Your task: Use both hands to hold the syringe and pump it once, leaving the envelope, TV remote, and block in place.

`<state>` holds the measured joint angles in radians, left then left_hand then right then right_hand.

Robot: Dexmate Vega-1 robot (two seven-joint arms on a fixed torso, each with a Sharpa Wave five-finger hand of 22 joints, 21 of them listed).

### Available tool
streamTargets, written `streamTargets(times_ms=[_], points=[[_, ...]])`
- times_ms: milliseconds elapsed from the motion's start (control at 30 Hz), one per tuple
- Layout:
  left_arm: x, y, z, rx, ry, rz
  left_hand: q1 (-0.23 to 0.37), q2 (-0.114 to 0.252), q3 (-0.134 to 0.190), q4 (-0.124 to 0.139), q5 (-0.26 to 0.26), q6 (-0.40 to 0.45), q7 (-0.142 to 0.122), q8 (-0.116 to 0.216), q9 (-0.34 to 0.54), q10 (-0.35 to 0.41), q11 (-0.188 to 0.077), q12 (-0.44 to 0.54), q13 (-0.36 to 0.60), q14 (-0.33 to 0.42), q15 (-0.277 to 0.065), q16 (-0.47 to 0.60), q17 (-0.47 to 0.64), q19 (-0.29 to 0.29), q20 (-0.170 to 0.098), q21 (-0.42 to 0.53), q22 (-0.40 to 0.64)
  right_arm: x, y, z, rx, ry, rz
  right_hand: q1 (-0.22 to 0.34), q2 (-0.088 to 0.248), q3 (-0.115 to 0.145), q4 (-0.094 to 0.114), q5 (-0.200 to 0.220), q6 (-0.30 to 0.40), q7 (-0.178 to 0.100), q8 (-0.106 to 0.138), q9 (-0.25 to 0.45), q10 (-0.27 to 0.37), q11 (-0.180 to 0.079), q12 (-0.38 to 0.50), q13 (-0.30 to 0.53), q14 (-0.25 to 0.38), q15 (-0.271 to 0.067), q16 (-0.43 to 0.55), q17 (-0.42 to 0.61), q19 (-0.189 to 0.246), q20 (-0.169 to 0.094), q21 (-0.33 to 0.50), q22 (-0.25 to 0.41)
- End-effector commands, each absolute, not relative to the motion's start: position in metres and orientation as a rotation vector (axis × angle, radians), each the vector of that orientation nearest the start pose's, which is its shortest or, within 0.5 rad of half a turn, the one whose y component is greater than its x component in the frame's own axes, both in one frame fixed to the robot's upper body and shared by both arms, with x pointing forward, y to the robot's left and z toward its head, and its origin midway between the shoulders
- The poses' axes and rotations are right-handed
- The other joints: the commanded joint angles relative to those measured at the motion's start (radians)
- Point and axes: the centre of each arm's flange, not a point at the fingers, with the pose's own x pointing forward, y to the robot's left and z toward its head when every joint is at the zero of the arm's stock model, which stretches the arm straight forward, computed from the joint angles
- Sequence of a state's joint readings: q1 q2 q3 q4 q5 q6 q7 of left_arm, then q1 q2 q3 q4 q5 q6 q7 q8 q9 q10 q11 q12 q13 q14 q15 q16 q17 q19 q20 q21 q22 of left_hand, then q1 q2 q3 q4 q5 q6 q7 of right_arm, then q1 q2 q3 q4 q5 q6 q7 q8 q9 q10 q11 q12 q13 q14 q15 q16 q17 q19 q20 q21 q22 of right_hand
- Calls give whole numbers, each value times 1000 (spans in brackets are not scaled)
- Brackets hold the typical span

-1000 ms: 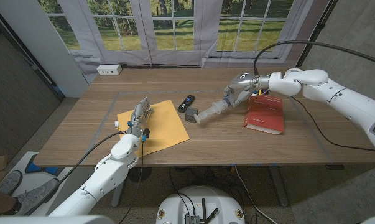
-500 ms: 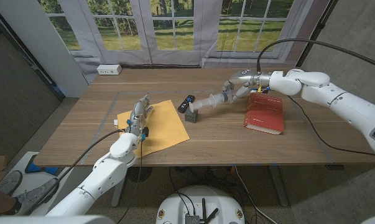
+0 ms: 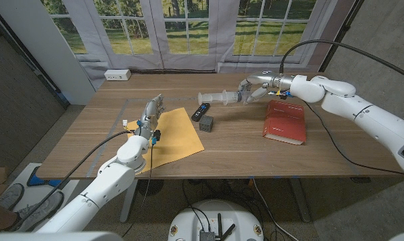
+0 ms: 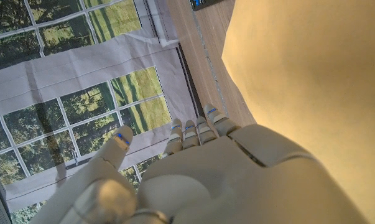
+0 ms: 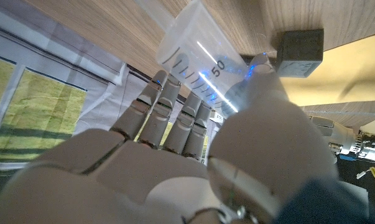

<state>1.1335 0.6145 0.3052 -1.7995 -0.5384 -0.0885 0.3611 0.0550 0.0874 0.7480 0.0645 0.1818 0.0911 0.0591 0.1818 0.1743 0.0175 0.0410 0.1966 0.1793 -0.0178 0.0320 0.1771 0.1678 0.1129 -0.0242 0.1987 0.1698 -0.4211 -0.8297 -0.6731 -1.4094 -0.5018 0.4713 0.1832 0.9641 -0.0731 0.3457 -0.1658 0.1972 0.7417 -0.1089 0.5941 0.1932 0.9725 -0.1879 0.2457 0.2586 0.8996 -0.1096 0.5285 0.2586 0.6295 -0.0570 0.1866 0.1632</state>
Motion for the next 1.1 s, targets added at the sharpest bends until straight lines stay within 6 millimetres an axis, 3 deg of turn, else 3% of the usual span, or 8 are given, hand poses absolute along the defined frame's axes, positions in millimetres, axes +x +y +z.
streamTargets(times_ms=[33, 267, 667, 1100], points=[[560, 259, -24, 87, -602, -39, 3, 75, 2, -10, 2, 2, -5, 3, 4, 1, 2, 2, 4, 6, 5, -1, -1, 8, 2, -4, 2, 614, -239, 95, -1443, -837, 293, 169, 164, -5, 0, 6, 94, -91, -1, 5, 15, -10, -3, 6, 27, -132, -1, 6, 5, -76, 2, 2], [554, 255, -11, 128, -633, -36, 5, 75, 2, -15, 1, 4, -4, 4, 4, 2, 0, 2, 4, 5, 4, -2, -1, 9, 2, -4, 2, 615, -239, 82, -1349, -799, 280, 169, 166, -8, 1, 7, 94, -91, -7, 5, 19, -9, -3, 12, 26, -131, -10, 9, 5, -72, 2, 2], [546, 256, -8, 145, -652, -24, 9, 74, -1, -23, 0, 9, -3, 5, 4, 6, -3, 3, 4, 5, 0, -1, -1, 11, 4, -3, 2, 614, -240, 46, -1179, -713, 254, 159, 169, -15, 3, 9, 102, -91, -15, 5, 23, -10, -7, 16, 18, -131, -27, 17, 9, -66, 2, 2], [536, 257, 20, 216, -715, -16, 12, 75, -3, -31, 0, 12, -5, 5, 4, 9, -3, 4, 4, 8, -4, 0, -1, 13, 5, -3, 2, 615, -239, 27, -1006, -677, 225, 142, 173, -23, 7, 9, 106, -90, -25, 6, 29, -10, -9, 20, 15, -130, -41, 26, 11, -61, 2, 2]])
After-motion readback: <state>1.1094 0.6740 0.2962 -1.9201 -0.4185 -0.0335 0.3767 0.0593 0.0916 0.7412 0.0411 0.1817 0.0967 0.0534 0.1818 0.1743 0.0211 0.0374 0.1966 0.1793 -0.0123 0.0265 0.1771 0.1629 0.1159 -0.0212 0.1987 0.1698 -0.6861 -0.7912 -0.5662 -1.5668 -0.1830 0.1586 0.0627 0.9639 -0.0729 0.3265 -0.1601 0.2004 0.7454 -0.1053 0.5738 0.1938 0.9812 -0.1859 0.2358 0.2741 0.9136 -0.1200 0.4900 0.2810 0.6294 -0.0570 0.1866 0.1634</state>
